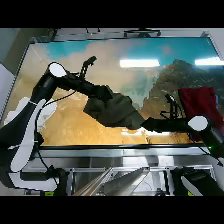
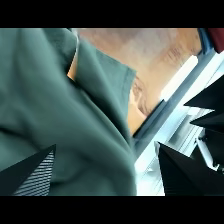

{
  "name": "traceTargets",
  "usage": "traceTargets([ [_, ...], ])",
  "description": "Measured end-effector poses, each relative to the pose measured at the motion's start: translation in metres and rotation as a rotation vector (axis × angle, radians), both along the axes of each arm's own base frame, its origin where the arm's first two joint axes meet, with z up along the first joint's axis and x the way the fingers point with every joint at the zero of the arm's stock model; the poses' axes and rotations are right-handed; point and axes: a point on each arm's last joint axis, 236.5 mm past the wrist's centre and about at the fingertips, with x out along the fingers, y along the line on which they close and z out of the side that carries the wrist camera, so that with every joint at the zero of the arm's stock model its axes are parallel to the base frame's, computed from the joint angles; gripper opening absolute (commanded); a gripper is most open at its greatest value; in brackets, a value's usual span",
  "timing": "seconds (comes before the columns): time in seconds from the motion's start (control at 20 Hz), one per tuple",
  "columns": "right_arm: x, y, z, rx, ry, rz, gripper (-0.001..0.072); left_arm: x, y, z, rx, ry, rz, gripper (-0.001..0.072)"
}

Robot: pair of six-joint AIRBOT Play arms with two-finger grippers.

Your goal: Fold the shirts.

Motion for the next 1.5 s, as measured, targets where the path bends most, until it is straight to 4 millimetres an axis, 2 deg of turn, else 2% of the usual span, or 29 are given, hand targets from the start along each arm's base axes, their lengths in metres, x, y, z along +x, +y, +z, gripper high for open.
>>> traceTargets([
  [0.15,0.018,-0.008,0.017,-0.007,-0.073,0.0,0.0444,0.009,0.015,0.014,-0.004,0.001,0.002,0.0718],
  [0.25,0.038,-0.023,0.029,-0.015,-0.115,-0.039,0.0444,0.022,0.042,0.024,0.01,-0.001,0.042,0.0718],
  [0.35,0.054,-0.045,0.029,-0.024,-0.108,-0.092,0.0444,0.035,0.079,0.02,0.045,0.015,0.106,0.0717],
  [0.5,0.064,-0.071,0.006,-0.029,-0.008,-0.149,0.0444,0.047,0.129,-0.012,0.078,0.084,0.234,0.0715],
  [0.65,0.063,-0.077,-0.026,-0.02,0.115,-0.153,0.0443,0.053,0.157,-0.058,0.093,0.139,0.316,0.0699],
  [0.75,0.059,-0.072,-0.049,-0.014,0.195,-0.132,0.0444,0.054,0.158,-0.088,0.079,0.185,0.324,0.0699],
  [0.95,0.047,-0.056,-0.091,-0.018,0.32,-0.076,0.0443,0.057,0.145,-0.135,0.038,0.273,0.308,0.0699],
  [1.1,0.043,-0.04,-0.109,0.005,0.365,-0.043,0.0442,0.059,0.128,-0.156,0.024,0.321,0.254,0.0698],
  [1.25,0.049,-0.021,-0.116,0.071,0.366,-0.035,0.0425,0.059,0.105,-0.161,0.004,0.344,0.181,0.0698],
  [1.3,0.052,-0.017,-0.118,0.089,0.359,-0.036,0.0296,0.059,0.097,-0.162,0.002,0.348,0.156,0.0698],
  [1.35,0.056,-0.013,-0.121,0.103,0.345,-0.038,0.0206,0.059,0.09,-0.163,0.003,0.346,0.138,0.0698],
  [1.4,0.058,-0.01,-0.122,0.123,0.34,-0.039,0.0206,0.059,0.084,-0.164,0.004,0.343,0.126,0.0698],
  [1.45,0.062,-0.007,-0.122,0.138,0.323,-0.039,0.0123,0.06,0.079,-0.164,0.005,0.338,0.116,0.0696],
  [1.5,0.066,-0.004,-0.123,0.152,0.307,-0.042,0.002,0.059,0.075,-0.165,0.007,0.335,0.109,0.0575],
])
